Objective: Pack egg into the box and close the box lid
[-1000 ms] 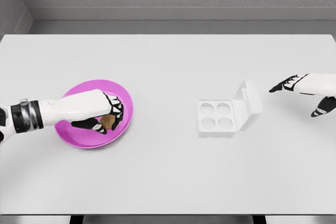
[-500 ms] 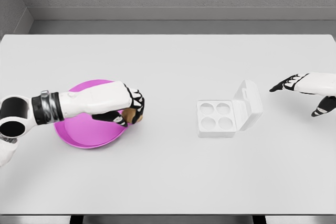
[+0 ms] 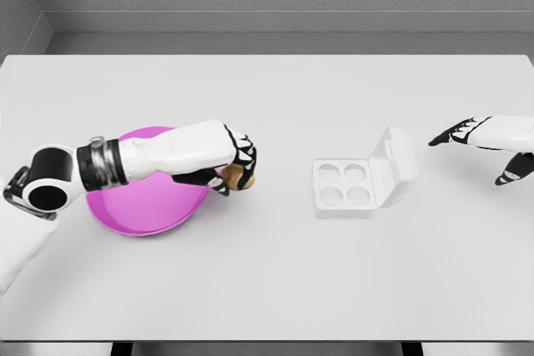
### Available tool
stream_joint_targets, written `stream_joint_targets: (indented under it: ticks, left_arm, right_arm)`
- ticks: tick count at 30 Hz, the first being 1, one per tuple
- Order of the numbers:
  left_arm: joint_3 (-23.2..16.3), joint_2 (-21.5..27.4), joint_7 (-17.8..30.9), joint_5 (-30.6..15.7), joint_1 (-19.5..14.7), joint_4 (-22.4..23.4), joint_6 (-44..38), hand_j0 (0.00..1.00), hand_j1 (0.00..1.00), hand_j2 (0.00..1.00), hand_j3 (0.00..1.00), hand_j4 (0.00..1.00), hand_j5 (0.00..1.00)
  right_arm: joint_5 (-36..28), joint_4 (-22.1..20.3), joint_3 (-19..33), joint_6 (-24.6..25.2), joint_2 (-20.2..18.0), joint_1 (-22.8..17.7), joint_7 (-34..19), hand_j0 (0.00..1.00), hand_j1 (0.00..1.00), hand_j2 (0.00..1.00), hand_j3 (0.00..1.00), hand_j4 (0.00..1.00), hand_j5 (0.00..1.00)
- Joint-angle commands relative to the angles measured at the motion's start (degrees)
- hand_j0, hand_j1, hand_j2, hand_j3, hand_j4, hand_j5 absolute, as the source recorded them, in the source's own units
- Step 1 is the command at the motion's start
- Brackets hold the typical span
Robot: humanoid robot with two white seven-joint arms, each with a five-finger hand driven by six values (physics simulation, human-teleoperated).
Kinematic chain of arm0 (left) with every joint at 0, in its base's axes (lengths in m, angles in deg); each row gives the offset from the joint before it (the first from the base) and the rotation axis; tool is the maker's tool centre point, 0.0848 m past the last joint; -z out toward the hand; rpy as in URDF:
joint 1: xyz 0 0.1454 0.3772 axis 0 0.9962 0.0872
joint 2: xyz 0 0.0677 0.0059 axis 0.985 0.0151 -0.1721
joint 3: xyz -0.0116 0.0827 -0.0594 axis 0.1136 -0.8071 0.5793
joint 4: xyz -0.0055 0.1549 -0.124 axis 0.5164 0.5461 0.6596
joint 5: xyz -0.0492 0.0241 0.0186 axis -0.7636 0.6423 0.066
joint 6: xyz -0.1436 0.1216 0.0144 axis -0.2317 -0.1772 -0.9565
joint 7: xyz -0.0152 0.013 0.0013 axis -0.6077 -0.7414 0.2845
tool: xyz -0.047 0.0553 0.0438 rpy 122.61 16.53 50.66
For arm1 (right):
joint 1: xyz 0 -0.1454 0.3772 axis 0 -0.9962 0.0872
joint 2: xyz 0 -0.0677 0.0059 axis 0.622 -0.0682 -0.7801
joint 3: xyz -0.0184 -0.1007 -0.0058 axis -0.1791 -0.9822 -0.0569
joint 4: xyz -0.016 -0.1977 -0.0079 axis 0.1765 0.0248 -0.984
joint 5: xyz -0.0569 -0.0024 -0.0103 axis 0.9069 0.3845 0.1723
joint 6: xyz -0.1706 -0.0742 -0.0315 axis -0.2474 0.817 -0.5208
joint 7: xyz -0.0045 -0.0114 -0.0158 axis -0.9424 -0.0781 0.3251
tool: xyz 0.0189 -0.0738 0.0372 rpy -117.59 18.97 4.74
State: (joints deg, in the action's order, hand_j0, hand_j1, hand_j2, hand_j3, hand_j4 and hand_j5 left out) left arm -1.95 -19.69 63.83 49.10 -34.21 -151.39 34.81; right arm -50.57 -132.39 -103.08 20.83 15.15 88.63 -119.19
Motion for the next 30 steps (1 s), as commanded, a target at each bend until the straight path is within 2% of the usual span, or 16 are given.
stream_joint_targets:
  ticks: [1,17,23,30]
  left_arm:
    - [0.0,-1.4,-0.1,-0.3,0.0,0.1,-0.2,0.21,0.21,0.21,0.21,0.21,0.21]
    - [0.0,-8.6,-0.1,-1.3,0.0,0.2,-0.2,0.22,0.22,0.22,0.22,0.22,0.22]
    - [0.1,-12.3,-0.1,-2.6,0.1,3.6,-0.2,0.22,0.22,0.22,0.22,0.22,0.22]
    - [0.1,-14.4,-0.1,-2.9,0.0,3.8,-0.2,0.22,0.22,0.22,0.22,0.22,0.22]
  right_arm:
    - [-0.3,0.0,0.0,0.1,-0.1,0.0,0.0,1.00,1.00,1.00,1.00,1.00,1.00]
    - [-0.3,0.1,0.0,0.1,-0.1,0.0,0.0,1.00,1.00,1.00,1.00,1.00,1.00]
    - [-0.3,0.1,0.0,0.1,-0.1,0.0,0.0,1.00,1.00,1.00,1.00,1.00,1.00]
    - [-0.3,0.1,0.0,0.1,-0.1,0.0,0.0,1.00,1.00,1.00,1.00,1.00,1.00]
